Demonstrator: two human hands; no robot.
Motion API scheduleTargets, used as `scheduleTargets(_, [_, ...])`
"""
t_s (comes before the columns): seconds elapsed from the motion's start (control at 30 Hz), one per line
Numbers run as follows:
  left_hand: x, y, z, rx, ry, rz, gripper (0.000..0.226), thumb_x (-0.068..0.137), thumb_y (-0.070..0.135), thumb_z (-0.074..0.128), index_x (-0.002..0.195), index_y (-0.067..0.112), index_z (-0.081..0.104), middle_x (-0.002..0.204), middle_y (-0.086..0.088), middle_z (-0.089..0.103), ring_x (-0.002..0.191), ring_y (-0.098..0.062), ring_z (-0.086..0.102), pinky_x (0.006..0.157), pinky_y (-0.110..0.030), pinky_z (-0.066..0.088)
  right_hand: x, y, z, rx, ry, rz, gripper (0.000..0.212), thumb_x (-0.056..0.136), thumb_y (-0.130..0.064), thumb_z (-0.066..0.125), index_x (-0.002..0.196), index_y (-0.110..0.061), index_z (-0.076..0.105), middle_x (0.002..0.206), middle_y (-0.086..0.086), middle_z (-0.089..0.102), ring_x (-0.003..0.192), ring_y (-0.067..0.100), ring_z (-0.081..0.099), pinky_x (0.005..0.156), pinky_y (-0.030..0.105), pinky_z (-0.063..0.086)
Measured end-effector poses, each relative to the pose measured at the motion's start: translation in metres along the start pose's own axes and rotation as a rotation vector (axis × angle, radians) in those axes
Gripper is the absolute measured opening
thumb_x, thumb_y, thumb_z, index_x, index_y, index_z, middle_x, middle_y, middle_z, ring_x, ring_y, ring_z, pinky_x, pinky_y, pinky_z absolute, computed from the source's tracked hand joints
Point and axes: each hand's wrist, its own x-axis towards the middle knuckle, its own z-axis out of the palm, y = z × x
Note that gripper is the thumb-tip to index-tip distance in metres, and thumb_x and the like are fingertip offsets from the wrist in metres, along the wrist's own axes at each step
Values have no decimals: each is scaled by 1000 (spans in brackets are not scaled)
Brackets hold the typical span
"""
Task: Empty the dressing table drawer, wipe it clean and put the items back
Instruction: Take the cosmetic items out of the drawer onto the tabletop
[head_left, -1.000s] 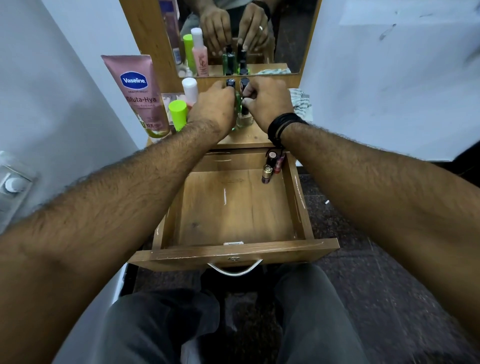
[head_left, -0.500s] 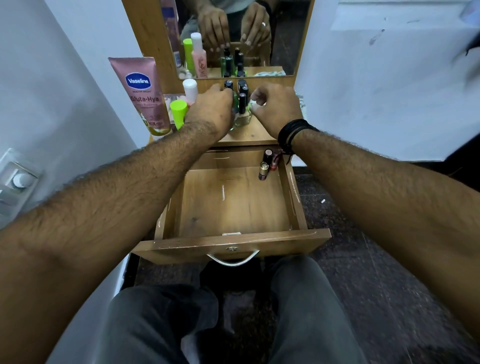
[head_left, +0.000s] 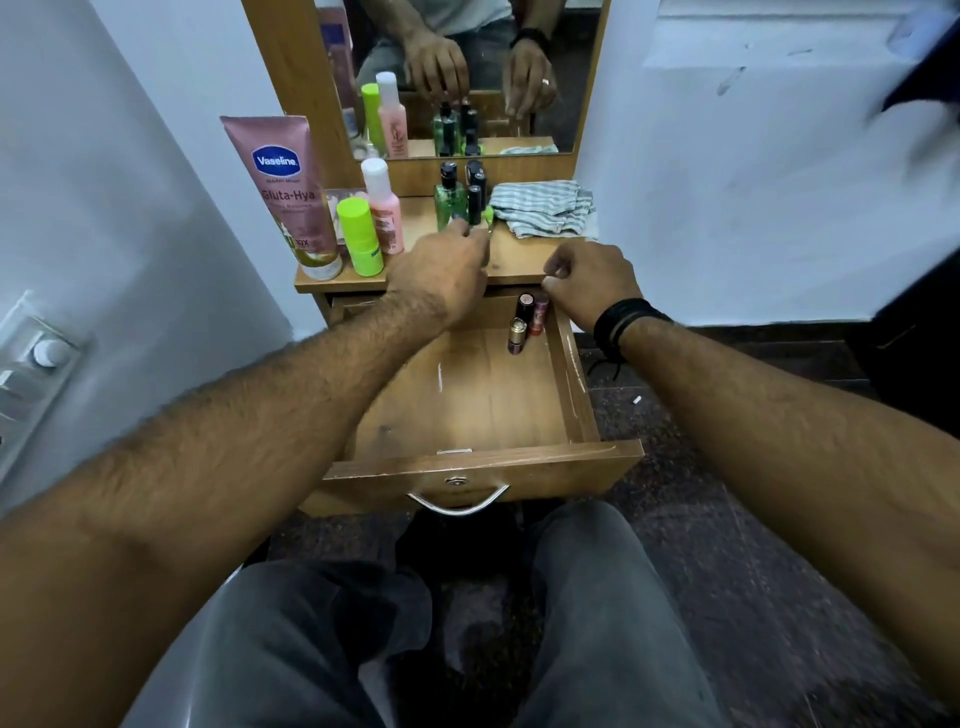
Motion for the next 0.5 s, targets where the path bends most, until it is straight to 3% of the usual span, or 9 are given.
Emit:
scheduleTargets(0.17, [-11,13,35,42,-168,74,30,95,19,57,124,15,56,122,-9,53,112,-36,59,85,-48,53,-7,15,17,-193,-115,21,23,89,-28,61,109,-31,72,115,2,67,106,30,63,88,43,56])
scheduleTargets(0.33, [-12,27,60,18,-284,70,29,97,25,53,125,18,55,121,-7,50,115,-37,57,88,-54,52,-10,24,33,-343,-172,-25,33,95,-35,55,127,-34,62,126,6,55,111,39,59,89,51,55])
scheduleTargets(0.5, [-7,32,75,23,-351,41,31,100,28,48,130,23,54,137,-5,46,122,-37,53,92,-59,50,-3,28,44,-381,-187,-30,34,97,-38,52,130,-33,58,126,8,51,113,40,57,92,54,53])
